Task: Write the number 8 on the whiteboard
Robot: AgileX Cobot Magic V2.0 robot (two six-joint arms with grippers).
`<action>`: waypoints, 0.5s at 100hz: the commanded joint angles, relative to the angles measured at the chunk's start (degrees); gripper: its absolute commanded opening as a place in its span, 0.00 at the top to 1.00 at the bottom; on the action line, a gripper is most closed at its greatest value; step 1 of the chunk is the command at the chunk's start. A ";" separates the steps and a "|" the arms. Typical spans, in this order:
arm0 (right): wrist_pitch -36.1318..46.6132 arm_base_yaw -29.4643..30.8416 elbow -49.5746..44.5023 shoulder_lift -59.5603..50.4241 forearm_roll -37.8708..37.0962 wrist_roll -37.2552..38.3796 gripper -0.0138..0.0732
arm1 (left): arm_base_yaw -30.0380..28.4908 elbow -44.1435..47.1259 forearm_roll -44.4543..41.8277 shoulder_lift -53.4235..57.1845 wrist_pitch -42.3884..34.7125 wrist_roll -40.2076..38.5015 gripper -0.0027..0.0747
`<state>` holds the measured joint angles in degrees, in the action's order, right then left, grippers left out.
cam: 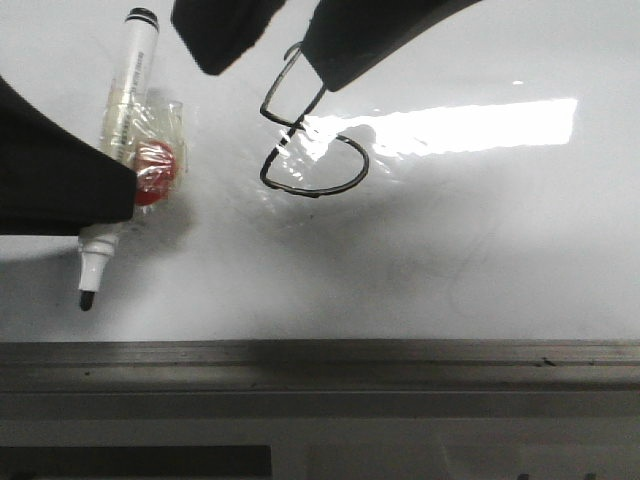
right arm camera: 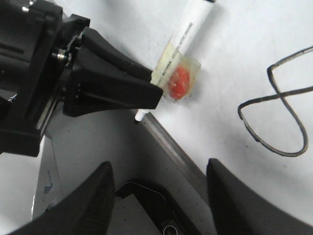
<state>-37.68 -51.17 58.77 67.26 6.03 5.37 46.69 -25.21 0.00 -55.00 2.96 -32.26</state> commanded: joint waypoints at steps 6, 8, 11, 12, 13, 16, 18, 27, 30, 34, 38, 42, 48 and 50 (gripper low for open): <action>2.41 0.11 1.69 -1.22 0.83 -0.34 0.42 | -3.45 -2.00 2.71 -0.65 -4.70 -0.71 0.99; 2.29 0.11 1.69 -1.22 0.97 -0.34 0.42 | -3.83 -2.00 2.77 -0.75 -4.70 -0.71 0.99; 1.73 0.11 1.69 -1.22 0.97 -0.34 0.42 | -4.50 -2.00 2.77 -0.87 -4.70 -0.71 0.99; 1.48 0.11 1.69 -1.22 0.97 -0.34 0.42 | -4.78 -2.00 2.77 -0.87 -4.70 -0.71 0.99; 1.34 0.11 1.69 -1.22 0.97 -0.34 0.42 | -4.92 -2.00 2.77 -0.87 -4.70 -0.71 0.99; 0.81 0.11 1.69 -1.22 0.97 -0.34 0.42 | -5.49 -2.00 2.77 -0.87 -5.08 -0.71 0.99; 0.42 0.11 1.69 -1.22 0.97 -0.34 0.42 | -5.64 -2.00 2.77 -0.96 -5.23 -0.71 0.99; -0.37 0.11 1.69 -1.22 0.97 -0.34 0.42 | -5.96 -2.00 2.37 -0.96 -5.35 -0.71 0.99; -0.37 0.11 1.69 -1.22 0.97 -0.34 0.42 | -5.96 -2.00 2.24 -0.96 -5.25 -0.71 0.99; -0.37 0.11 1.69 -1.22 0.97 -0.34 0.42 | -5.96 -2.00 2.36 -0.96 -5.13 -0.71 0.99; -0.37 0.11 1.69 -1.22 0.97 -0.34 0.42 | -5.96 -2.00 2.36 -0.96 -5.13 -0.71 0.99; -0.46 0.11 1.69 -1.22 0.97 -0.34 0.42 | -5.96 -2.00 2.36 -0.96 -5.13 -0.71 0.99; -0.75 0.11 1.69 -1.22 0.97 -0.34 0.42 | -5.96 -2.00 2.36 -0.96 -5.13 -0.71 0.99; -0.86 0.11 1.69 -1.22 0.97 -0.34 0.42 | -5.96 -2.00 2.36 -0.96 -5.13 -0.71 0.99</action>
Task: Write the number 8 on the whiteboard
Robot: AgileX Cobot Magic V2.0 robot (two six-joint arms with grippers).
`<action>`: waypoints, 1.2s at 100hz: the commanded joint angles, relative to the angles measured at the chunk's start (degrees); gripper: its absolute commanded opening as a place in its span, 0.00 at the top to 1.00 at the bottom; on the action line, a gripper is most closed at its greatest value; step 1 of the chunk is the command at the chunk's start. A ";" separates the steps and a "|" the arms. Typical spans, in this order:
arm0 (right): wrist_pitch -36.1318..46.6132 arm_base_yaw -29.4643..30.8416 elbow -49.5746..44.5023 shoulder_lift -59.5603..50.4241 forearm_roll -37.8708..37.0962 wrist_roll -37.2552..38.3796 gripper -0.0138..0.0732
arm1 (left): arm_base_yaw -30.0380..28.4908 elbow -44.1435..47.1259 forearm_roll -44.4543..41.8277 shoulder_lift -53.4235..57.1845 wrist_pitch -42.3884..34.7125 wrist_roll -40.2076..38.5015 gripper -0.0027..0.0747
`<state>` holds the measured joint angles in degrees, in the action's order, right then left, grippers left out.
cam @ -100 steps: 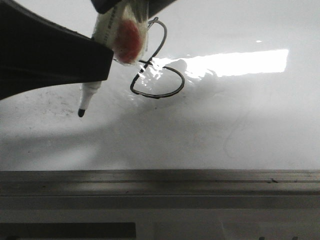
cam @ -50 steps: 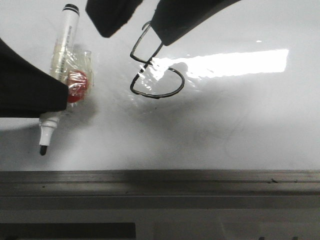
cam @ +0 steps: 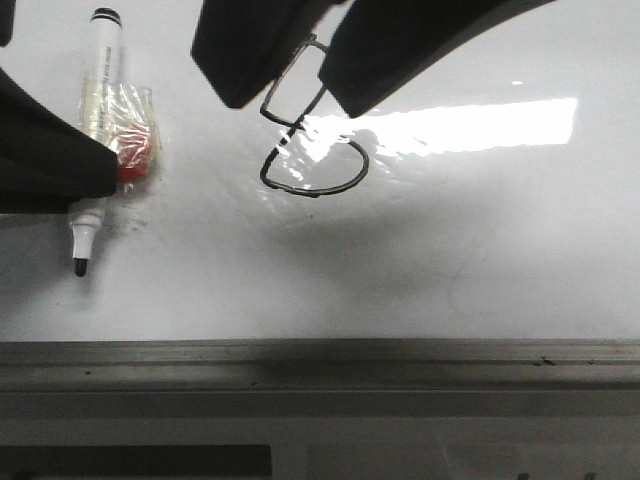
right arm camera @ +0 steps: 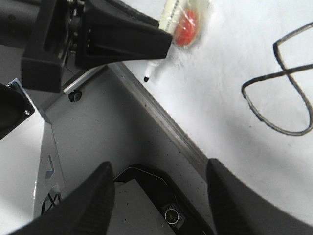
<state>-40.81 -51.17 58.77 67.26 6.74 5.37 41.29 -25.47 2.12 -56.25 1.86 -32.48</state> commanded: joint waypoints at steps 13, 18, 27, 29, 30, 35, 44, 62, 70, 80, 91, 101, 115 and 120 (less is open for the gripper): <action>2.25 0.11 1.69 -1.22 0.26 -0.34 0.42 | -0.56 -1.74 0.50 0.29 -3.63 -0.49 0.97; 2.25 0.11 1.69 -1.22 0.26 -0.34 0.42 | -0.56 -1.74 1.08 0.29 -3.63 -0.49 0.92; 2.25 0.11 1.69 -1.22 0.26 -0.34 0.42 | -0.56 -1.74 1.45 0.29 -3.96 -0.49 0.76; 2.25 0.11 1.69 -1.22 0.26 -0.34 0.42 | -0.56 -1.74 1.45 0.29 -3.95 -0.49 0.73; 2.25 0.11 1.69 -1.22 0.26 -0.34 0.42 | -0.56 -1.74 1.45 0.29 -3.95 -0.49 0.71; 2.25 0.11 1.69 -1.22 0.26 -0.34 0.42 | -0.56 -1.74 1.87 0.29 -3.95 -0.49 0.63; 2.54 0.11 1.69 -1.22 0.26 -0.34 0.42 | -0.44 -1.74 1.87 0.40 -3.95 -0.49 0.56; 2.17 0.11 1.69 -1.22 0.26 -0.34 0.42 | -0.44 -1.74 1.19 2.84 -3.98 -0.27 0.55; 2.13 0.11 1.69 -1.22 0.15 -0.34 0.42 | -0.44 -1.74 -0.07 3.95 -3.98 -0.04 0.55; 2.28 0.11 1.69 -1.22 -0.44 -0.34 0.43 | -0.44 -1.74 -0.59 6.52 -2.44 -0.04 0.53; 2.54 0.11 1.53 -2.08 -0.97 -0.34 0.59 | -0.44 -1.74 -0.97 10.34 -0.47 -0.04 0.53; 4.36 0.11 -0.58 -4.48 -1.47 -0.34 0.83 | -0.44 -1.63 -2.53 14.40 0.75 -0.04 0.63; 10.07 0.11 -6.26 -9.82 -1.83 -0.34 0.91 | -0.44 -0.02 -4.01 21.02 0.90 -0.04 0.99; 12.35 0.11 -8.65 -12.26 -1.86 -0.34 0.91 | -0.44 0.92 -4.78 23.30 0.90 0.06 0.99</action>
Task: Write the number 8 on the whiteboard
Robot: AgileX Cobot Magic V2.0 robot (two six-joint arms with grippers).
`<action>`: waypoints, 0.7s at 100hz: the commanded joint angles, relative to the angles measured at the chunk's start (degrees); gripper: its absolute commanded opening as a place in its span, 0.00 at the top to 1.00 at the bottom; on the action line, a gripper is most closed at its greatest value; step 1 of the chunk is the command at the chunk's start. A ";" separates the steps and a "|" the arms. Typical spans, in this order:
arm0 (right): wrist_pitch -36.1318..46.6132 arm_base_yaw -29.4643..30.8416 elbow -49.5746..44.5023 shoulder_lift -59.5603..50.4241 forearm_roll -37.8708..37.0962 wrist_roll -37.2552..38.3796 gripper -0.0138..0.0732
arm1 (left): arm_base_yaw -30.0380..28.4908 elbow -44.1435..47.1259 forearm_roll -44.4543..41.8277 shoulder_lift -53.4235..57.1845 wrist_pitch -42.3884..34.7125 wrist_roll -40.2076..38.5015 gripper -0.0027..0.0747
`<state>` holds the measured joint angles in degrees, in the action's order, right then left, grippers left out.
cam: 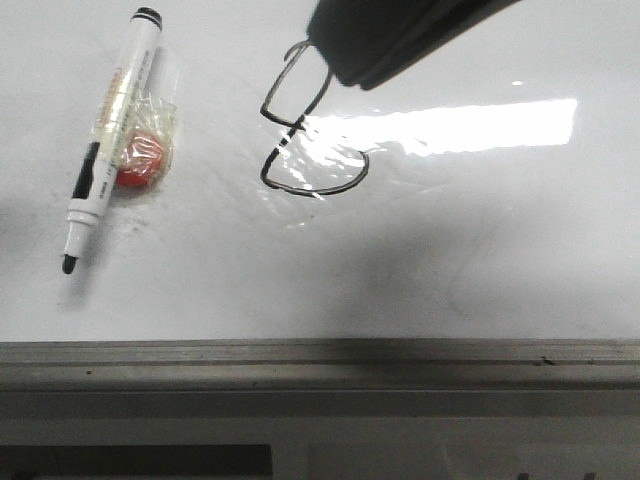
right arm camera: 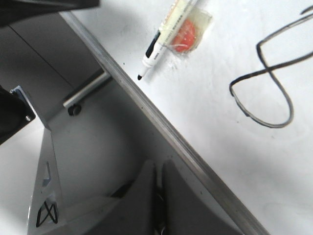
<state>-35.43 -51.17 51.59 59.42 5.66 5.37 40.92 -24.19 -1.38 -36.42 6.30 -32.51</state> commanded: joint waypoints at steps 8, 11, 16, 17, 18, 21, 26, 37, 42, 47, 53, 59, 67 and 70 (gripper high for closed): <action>11.74 0.11 -5.76 -9.28 -2.39 -0.34 0.91 | -0.06 1.30 -4.16 7.46 -3.54 0.08 0.99; 13.58 0.11 -7.93 -10.91 -3.17 -0.44 0.91 | -0.06 2.10 -5.34 8.83 -3.54 0.08 0.99; 16.45 0.11 -10.92 -14.29 -4.29 -0.44 0.91 | -0.06 3.56 -5.57 11.17 -3.54 0.08 0.99; 17.28 0.11 -11.35 -14.79 -4.46 -0.44 0.91 | -0.06 3.99 -5.57 11.84 -3.54 0.08 0.99; 18.05 0.11 -12.20 -16.35 -4.89 -0.44 0.91 | -0.06 4.21 -5.57 12.18 -3.54 0.08 0.99; 19.19 0.11 -13.91 -17.92 -5.21 -0.44 0.91 | -0.06 5.26 -5.57 13.52 -3.64 0.08 0.99; 21.62 0.11 -16.80 -21.62 -5.66 -0.44 0.91 | -0.06 6.77 -5.69 16.21 -3.64 0.08 0.99; 23.88 0.11 -22.43 -30.12 -5.66 -0.44 0.91 | -0.06 10.13 -8.48 21.05 -3.51 0.08 0.99; 23.93 0.11 -24.34 -33.55 -5.66 -0.44 0.91 | -0.06 11.68 -8.58 23.12 -3.37 0.08 0.99; 23.82 0.11 -26.16 -37.12 -5.66 -0.44 0.91 | -0.06 12.84 -8.58 25.16 -3.37 0.08 0.99; 23.35 0.11 -27.50 -40.29 -5.66 -0.44 0.91 | -0.06 13.81 -8.58 26.68 -3.37 0.08 0.99; 23.05 0.11 -28.40 -42.91 -5.66 -0.44 0.91 | -0.06 14.52 -8.58 27.64 -3.37 0.08 0.99; 22.01 0.11 -28.78 -45.57 -5.66 -0.44 0.91 | -0.06 14.75 -8.58 27.67 -3.27 0.08 0.99; 21.73 0.11 -28.78 -46.13 -5.66 -0.44 0.91 | -0.06 14.75 -8.58 27.67 -3.27 0.08 0.99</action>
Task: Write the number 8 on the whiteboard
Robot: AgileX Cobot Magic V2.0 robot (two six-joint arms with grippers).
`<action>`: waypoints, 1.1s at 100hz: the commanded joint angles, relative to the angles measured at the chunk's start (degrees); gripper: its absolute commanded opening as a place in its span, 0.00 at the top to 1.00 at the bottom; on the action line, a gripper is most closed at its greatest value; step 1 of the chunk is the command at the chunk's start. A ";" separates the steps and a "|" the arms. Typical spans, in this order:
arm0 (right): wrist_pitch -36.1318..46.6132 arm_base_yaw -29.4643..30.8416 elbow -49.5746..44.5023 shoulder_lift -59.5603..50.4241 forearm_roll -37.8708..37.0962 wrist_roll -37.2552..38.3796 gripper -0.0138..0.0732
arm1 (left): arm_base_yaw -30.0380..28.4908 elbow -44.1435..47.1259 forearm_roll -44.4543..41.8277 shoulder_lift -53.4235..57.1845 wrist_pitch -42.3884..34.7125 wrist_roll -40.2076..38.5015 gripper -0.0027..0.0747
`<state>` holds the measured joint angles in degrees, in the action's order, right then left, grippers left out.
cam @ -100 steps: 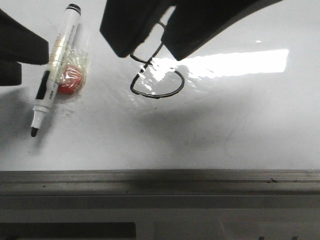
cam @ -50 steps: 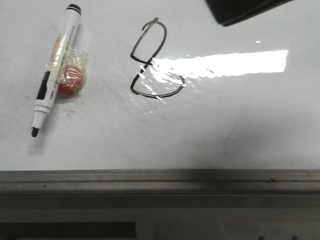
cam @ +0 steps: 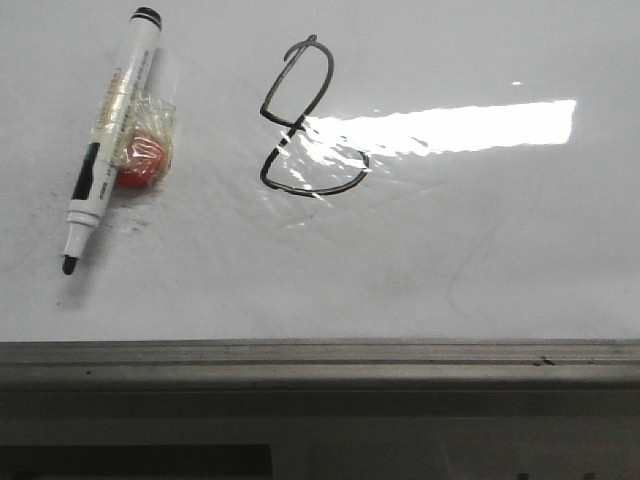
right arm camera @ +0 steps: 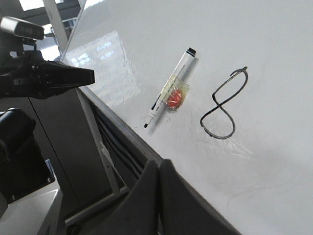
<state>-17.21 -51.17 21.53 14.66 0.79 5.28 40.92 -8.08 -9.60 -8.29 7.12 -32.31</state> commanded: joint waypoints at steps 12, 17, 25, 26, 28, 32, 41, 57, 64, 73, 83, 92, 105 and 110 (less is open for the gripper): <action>3.63 0.11 1.28 -1.91 -0.79 -0.35 0.91 | -0.06 -1.36 -0.36 -0.46 -4.20 -0.12 0.99; 3.51 0.11 1.28 -1.91 -0.79 -0.35 0.91 | -0.06 -1.36 -0.36 -0.46 -4.20 -0.12 0.99; 3.51 0.11 1.28 -1.91 -0.79 -0.35 0.91 | -0.06 -1.36 -0.36 -0.46 -4.20 -0.12 0.99; 3.51 0.11 1.28 -1.91 -0.79 -0.35 0.91 | -0.06 -1.36 -0.36 -0.46 -4.20 -0.12 0.99; 3.51 0.11 1.28 -1.91 -0.79 -0.35 0.91 | -0.06 -1.36 -0.36 -0.46 -4.20 -0.12 0.99; 3.51 0.11 1.28 -1.91 -0.79 -0.35 0.91 | -0.06 -1.36 -0.36 -0.46 -4.20 -0.12 0.99; 3.51 0.11 1.28 -1.91 -0.79 -0.35 0.91 | -0.06 -1.36 -0.36 -0.46 -4.20 -0.12 0.99; 3.51 0.11 1.28 -1.91 -0.79 -0.35 0.91 | -0.06 -1.36 -0.36 -0.46 -4.20 -0.12 0.99; 3.51 0.11 1.28 -1.91 -0.79 -0.35 0.91 | -0.06 -1.36 -0.36 -0.46 -4.20 -0.12 0.99; 3.51 0.11 1.28 -1.91 -0.79 -0.35 0.91 | -0.16 -1.36 -0.36 -0.46 -4.07 -0.12 0.99; 3.51 0.11 1.28 -1.91 -0.79 -0.35 0.91 | -0.37 -1.15 -1.04 -0.46 -3.63 -0.12 0.99; 3.51 0.11 1.28 -1.91 -0.79 -0.35 0.91 | -2.11 -1.05 -4.10 -0.46 -3.73 5.31 0.99; 3.51 0.11 1.28 -1.91 -0.79 -0.35 0.91 | -7.67 -0.81 7.16 -0.46 -5.20 29.16 0.99; 3.51 0.11 1.28 -1.91 -0.79 -0.35 0.91 | -9.94 -0.19 11.24 -0.46 -7.42 36.87 0.99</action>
<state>-17.56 -51.17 21.52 12.41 0.79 5.28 34.25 -7.49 -5.82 -8.27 6.84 -10.11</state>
